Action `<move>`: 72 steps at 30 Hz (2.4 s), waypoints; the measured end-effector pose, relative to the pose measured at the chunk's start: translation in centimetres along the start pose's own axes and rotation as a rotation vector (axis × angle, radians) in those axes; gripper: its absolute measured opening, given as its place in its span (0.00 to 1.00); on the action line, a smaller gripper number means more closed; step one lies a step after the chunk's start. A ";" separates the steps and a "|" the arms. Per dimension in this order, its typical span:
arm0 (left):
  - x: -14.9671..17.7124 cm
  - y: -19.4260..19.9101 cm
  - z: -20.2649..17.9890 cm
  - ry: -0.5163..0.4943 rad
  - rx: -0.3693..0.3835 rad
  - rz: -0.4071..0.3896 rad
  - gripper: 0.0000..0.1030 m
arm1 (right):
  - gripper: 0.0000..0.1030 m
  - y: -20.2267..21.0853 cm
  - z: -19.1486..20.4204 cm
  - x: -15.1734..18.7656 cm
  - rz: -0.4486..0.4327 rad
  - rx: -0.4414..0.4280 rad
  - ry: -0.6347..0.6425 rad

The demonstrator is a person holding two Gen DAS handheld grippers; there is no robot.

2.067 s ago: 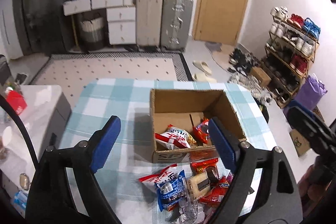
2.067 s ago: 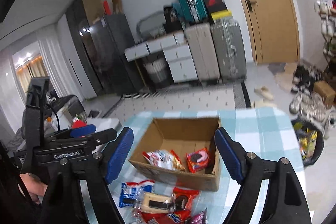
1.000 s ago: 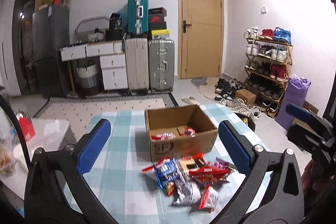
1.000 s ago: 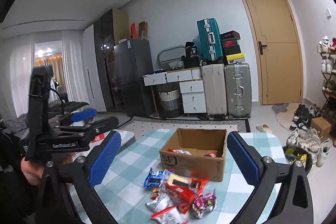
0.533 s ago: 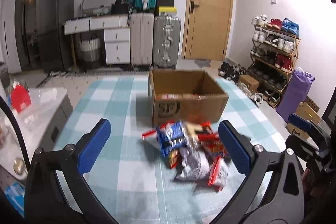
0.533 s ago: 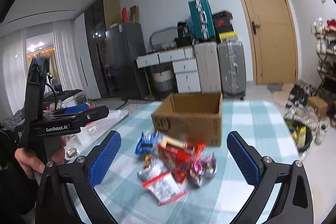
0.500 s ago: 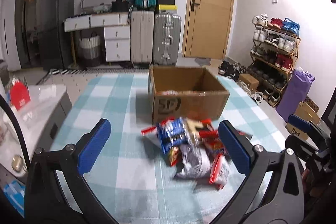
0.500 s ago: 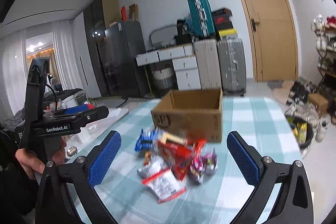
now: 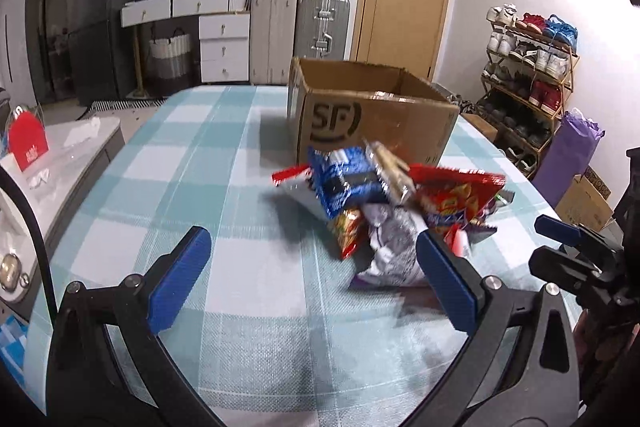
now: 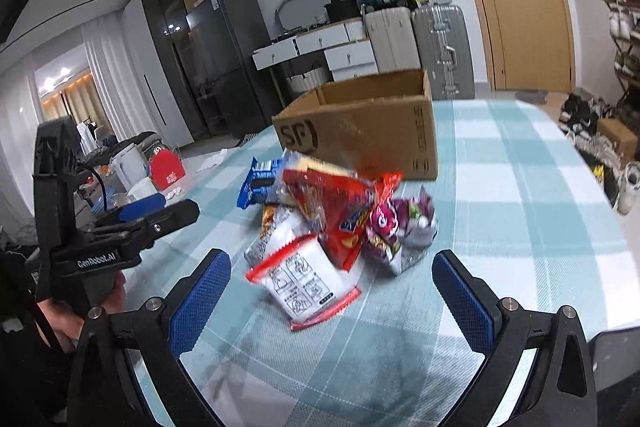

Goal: Organize snacks
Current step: 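Close the right gripper on the white packet with red border, then close the left gripper on the silver bag with purple top while the right holds the packet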

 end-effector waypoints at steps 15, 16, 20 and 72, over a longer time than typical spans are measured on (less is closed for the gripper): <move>2.6 -4.1 1.4 0.064 0.007 0.074 0.99 | 1.00 -3.3 1.5 2.0 0.130 -0.050 0.055; 2.5 -4.2 1.6 0.072 0.008 0.076 0.99 | 1.00 -3.7 1.6 2.2 0.146 -0.055 0.059; 2.7 -4.6 2.2 0.101 0.015 0.098 0.99 | 0.99 -5.2 1.6 2.6 0.204 -0.110 0.029; -1.0 -5.1 -1.9 0.100 0.178 0.120 0.99 | 0.50 -0.7 -1.7 -0.4 -0.115 0.001 -0.111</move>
Point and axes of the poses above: each gripper's, at about its wrist camera, not at the fingertips, and y roughly against the way its jaws point, z to its left, x to its underside, the point moved 4 cm from there along -y, roughly the way its jaws point, and after that the axes turned 14 degrees about -z, right-handed, at the moved point
